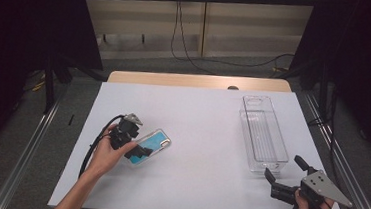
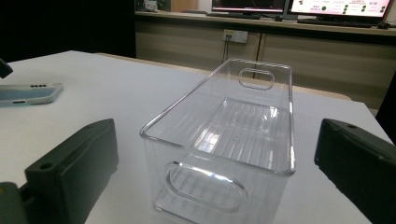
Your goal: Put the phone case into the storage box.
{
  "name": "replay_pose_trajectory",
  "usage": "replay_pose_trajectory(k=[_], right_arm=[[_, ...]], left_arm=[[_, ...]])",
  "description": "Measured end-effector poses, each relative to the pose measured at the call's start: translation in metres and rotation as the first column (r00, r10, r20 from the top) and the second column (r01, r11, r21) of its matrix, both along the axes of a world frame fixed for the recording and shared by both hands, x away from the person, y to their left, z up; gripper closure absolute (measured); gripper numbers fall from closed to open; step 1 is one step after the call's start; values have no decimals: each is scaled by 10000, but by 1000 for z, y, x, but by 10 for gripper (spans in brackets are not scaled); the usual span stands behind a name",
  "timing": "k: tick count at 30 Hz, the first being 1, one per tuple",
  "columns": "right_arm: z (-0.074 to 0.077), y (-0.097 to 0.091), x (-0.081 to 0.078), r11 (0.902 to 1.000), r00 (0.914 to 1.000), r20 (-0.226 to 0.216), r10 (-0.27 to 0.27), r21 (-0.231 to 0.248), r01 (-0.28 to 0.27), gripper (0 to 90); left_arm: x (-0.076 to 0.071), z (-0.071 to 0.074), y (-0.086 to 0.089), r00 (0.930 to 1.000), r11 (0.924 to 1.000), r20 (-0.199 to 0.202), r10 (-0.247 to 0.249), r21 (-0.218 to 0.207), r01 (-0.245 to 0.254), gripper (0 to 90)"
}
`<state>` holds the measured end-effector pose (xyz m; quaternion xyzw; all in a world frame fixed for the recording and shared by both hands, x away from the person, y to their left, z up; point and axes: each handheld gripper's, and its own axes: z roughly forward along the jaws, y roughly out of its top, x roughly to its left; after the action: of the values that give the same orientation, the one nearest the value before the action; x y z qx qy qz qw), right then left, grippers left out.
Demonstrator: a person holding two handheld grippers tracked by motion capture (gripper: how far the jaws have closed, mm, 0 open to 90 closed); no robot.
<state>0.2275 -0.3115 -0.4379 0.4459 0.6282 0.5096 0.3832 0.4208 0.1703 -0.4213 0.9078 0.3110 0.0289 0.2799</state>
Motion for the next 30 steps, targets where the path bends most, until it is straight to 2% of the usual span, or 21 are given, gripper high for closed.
replay_pose_trajectory(k=[3,5,12,13,14,23,27,30], right_arm=[[0,0,0,10000,10000,-4,-5,5,5,0],[0,0,0,10000,10000,1,1,-5,-1,0],[0,0,0,10000,10000,4,-11,-23,11,0],[0,0,0,10000,10000,4,-11,-23,11,0],[0,0,0,10000,10000,7,-14,7,14,0],[0,0,0,10000,10000,-2,-2,-20,2,0],[0,0,0,10000,10000,-9,-13,-20,13,0],[0,1,1,10000,10000,-15,8,-24,-8,0]], left_arm=[[-1,-2,-4,9997,9999,-162,-157,61,158,57],[1,-3,-6,9994,9987,-53,-340,389,341,70],[7,-5,-7,9989,9980,-196,-434,449,442,75],[8,-7,-8,9986,9971,-166,-507,566,515,75],[9,-9,-10,9986,9972,-294,-442,593,459,75],[10,-15,-15,9977,9951,-412,-536,813,568,69],[9,-15,-16,9977,9934,-318,-597,962,625,83],[7,-15,-19,9969,9875,-75,-784,1368,787,96]])
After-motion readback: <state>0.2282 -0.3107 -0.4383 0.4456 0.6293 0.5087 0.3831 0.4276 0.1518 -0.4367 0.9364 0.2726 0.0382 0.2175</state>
